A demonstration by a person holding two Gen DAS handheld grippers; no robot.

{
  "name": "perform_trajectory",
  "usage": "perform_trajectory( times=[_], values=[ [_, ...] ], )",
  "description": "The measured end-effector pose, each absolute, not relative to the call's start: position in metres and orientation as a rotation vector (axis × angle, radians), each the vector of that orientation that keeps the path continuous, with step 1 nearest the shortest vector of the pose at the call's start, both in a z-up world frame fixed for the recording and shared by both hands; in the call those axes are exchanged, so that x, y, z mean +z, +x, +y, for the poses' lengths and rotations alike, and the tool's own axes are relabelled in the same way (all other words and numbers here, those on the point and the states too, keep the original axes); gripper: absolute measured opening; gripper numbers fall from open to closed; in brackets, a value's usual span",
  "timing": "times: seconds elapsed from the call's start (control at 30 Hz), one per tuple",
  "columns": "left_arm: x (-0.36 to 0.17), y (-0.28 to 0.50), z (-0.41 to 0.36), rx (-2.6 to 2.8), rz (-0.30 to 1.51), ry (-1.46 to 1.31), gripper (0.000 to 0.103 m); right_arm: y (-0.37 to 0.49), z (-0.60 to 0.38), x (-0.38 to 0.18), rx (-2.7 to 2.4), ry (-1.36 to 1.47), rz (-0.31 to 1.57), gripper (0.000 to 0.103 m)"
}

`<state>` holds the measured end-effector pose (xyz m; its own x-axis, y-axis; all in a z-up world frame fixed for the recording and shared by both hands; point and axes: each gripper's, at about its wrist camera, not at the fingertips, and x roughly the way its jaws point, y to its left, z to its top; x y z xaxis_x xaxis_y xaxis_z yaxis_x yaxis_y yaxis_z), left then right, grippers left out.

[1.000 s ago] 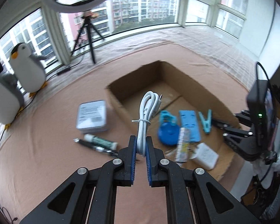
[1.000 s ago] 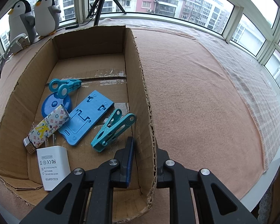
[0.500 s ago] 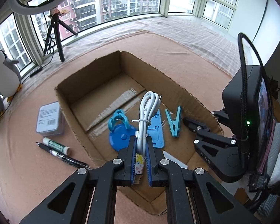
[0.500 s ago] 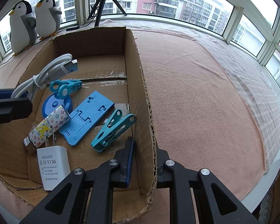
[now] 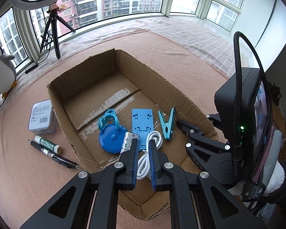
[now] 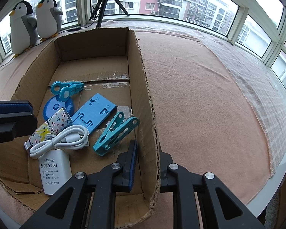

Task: Organize rigid objects
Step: 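Carry the cable into the box and open the left gripper, then move the left tool back to the black pen on the carpet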

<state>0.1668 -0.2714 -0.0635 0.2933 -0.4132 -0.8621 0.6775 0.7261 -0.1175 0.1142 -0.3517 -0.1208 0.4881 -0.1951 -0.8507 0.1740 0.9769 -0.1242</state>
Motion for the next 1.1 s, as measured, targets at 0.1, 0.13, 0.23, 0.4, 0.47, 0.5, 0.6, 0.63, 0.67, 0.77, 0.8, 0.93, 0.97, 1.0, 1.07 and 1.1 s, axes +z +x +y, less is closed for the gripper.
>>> perform_trajectory(
  times=[0.1,0.13,0.23,0.4,0.47,0.5,0.6,0.63,0.67,0.77,0.8,0.93,0.97,1.0,1.07,1.1],
  values=[
    [-0.061,0.167,-0.266,-0.739,1.046,0.270,0.011,0.114,-0.352,-0.121,-0.224,-0.022,1.037,0.016],
    [-0.059,0.167,-0.264,-0.738,1.047,0.265,0.012,0.114,-0.352,-0.121,-0.225,-0.022,1.036,0.016],
    [-0.053,0.167,-0.252,-0.731,1.041,0.240,0.016,0.114,-0.352,-0.120,-0.224,-0.022,1.036,0.016],
    [-0.042,0.174,-0.218,-0.681,1.042,0.177,0.036,0.114,-0.352,-0.121,-0.225,-0.022,1.036,0.016],
    [-0.040,0.182,-0.199,-0.630,1.040,0.159,0.040,0.114,-0.352,-0.121,-0.224,-0.021,1.035,0.016],
    [-0.041,0.185,-0.191,-0.609,1.048,0.146,0.040,0.114,-0.352,-0.121,-0.225,-0.021,1.035,0.016],
    [-0.048,0.202,-0.163,-0.528,1.096,0.088,0.044,0.115,-0.352,-0.119,-0.224,-0.019,1.034,0.016],
    [-0.053,0.208,-0.156,-0.502,1.115,0.076,0.051,0.115,-0.352,-0.119,-0.224,-0.019,1.033,0.016],
    [-0.057,0.213,-0.149,-0.477,1.128,0.064,0.054,0.115,-0.352,-0.119,-0.224,-0.019,1.033,0.016],
    [-0.073,0.227,-0.135,-0.415,1.172,0.022,0.056,0.115,-0.352,-0.119,-0.224,-0.017,1.030,0.016],
    [-0.077,0.230,-0.133,-0.405,1.184,0.005,0.056,0.115,-0.352,-0.119,-0.224,-0.018,1.030,0.016],
    [-0.099,0.241,-0.126,-0.370,1.247,-0.082,0.056,0.115,-0.352,-0.119,-0.223,-0.018,1.030,0.016],
    [-0.104,0.243,-0.127,-0.366,1.257,-0.094,0.056,0.115,-0.352,-0.119,-0.223,-0.018,1.030,0.016],
    [-0.107,0.245,-0.127,-0.365,1.260,-0.103,0.056,0.115,-0.352,-0.119,-0.223,-0.018,1.030,0.016],
    [-0.112,0.248,-0.128,-0.349,1.260,-0.120,0.056,0.116,-0.352,-0.119,-0.221,-0.018,1.029,0.016],
    [-0.114,0.250,-0.128,-0.344,1.261,-0.127,0.056,0.115,-0.352,-0.119,-0.222,-0.018,1.029,0.016]
  ],
)
